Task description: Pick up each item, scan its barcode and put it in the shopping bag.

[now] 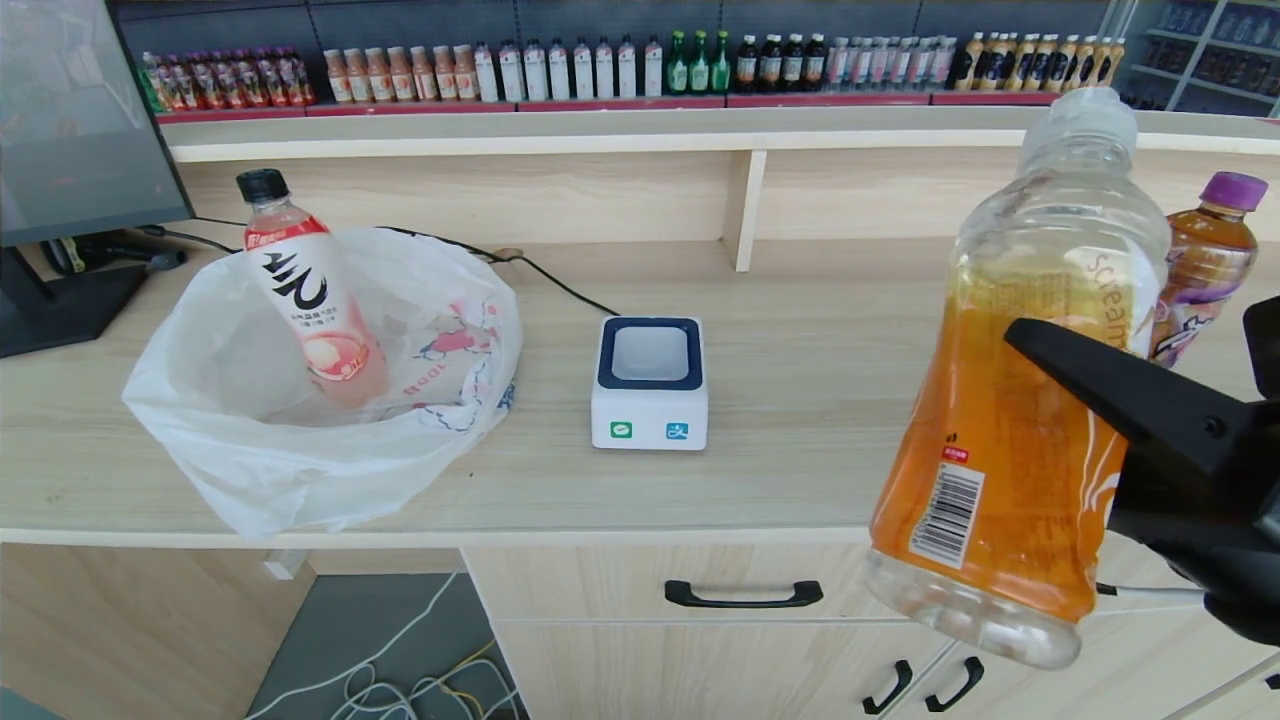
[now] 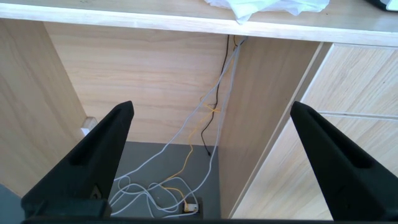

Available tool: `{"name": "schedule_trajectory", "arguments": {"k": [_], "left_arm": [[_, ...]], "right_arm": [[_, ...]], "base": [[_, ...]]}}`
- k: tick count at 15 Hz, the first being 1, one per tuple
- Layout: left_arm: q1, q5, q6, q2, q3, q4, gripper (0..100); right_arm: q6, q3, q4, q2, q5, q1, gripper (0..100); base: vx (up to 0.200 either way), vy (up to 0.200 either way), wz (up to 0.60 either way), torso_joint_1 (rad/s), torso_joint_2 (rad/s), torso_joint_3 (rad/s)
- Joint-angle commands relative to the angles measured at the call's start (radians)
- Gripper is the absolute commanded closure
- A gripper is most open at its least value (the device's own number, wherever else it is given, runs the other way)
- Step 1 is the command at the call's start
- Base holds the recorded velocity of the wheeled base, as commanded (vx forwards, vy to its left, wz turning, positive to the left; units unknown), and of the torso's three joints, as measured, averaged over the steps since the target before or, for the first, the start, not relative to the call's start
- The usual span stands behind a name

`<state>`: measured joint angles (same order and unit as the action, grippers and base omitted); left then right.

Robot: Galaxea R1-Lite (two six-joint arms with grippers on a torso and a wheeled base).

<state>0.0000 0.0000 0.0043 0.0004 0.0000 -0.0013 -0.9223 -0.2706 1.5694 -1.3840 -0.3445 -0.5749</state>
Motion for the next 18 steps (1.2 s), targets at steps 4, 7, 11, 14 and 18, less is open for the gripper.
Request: {"name": "schedule_trajectory", "arguments": {"k": [4, 7, 11, 14, 18], "left_arm": [[0.0, 0.0, 0.0, 0.0, 0.0, 0.0, 0], [0.0, 0.0, 0.0, 0.0, 0.0, 0.0, 0], [0.0, 0.0, 0.0, 0.0, 0.0, 0.0, 0], [0.0, 0.0, 0.0, 0.0, 0.0, 0.0, 0], [0.0, 0.0, 0.0, 0.0, 0.0, 0.0, 0]], "right_arm": [[-0.053, -0.044, 0.001, -0.03, 0.001, -0.06, 100], [-0.095, -0.087, 0.001, -0.035, 0.001, -0.132, 100], [-0.122, -0.091, 0.001, -0.093, 0.001, -0.126, 100], [-0.122, -0.108, 0.001, -0.099, 0.001, -0.126, 100], [-0.122, -0.11, 0.001, -0.099, 0.001, -0.126, 100]], "base": [[0.0, 0.0, 0.0, 0.0, 0.0, 0.0], [0.0, 0.0, 0.0, 0.0, 0.0, 0.0], [0.0, 0.0, 0.0, 0.0, 0.0, 0.0], [0.0, 0.0, 0.0, 0.0, 0.0, 0.0], [0.0, 0.0, 0.0, 0.0, 0.0, 0.0]]}}
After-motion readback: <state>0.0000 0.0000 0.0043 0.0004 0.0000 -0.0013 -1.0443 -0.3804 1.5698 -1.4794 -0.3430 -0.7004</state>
